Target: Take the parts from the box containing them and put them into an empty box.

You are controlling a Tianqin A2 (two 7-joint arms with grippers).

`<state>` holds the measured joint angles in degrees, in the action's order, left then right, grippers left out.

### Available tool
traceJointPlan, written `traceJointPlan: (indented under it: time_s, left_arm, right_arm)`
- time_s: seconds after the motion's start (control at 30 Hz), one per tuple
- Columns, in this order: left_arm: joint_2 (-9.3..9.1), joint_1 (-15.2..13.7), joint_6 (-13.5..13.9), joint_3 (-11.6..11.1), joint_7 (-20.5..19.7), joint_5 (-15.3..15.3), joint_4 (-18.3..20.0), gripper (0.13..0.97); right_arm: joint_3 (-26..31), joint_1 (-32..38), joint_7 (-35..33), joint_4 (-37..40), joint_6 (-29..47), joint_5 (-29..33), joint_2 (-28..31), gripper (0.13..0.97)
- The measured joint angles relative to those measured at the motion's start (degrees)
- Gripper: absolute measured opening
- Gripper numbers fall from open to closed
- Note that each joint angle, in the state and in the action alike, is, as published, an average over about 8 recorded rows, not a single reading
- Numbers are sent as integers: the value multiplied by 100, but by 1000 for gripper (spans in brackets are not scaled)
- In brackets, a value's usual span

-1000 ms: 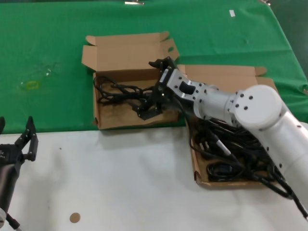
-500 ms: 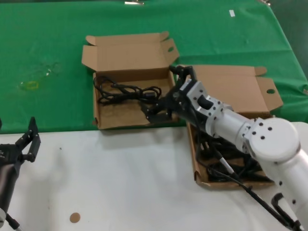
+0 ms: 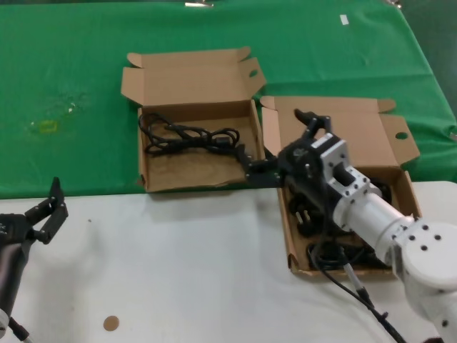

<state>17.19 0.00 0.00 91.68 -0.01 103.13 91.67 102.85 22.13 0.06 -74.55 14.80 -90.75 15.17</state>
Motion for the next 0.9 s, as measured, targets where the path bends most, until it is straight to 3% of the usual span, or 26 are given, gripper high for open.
traceJointPlan:
  time_s: [0.4,0.53,0.9]
  left_arm:
    - [0,0,0,0,0,0,0,825]
    - [0,0,0,0,1,0,0,825]
    - [0,0,0,0,3,1,0,940]
  right_arm:
    - [-496,-982,-2,-761,-659,-550,90,966]
    - [-661,-1308,-3,-1013,-874,-732,119,966]
    - [-1001,-1982,-5,-1534,-1327,-1110,181,966]
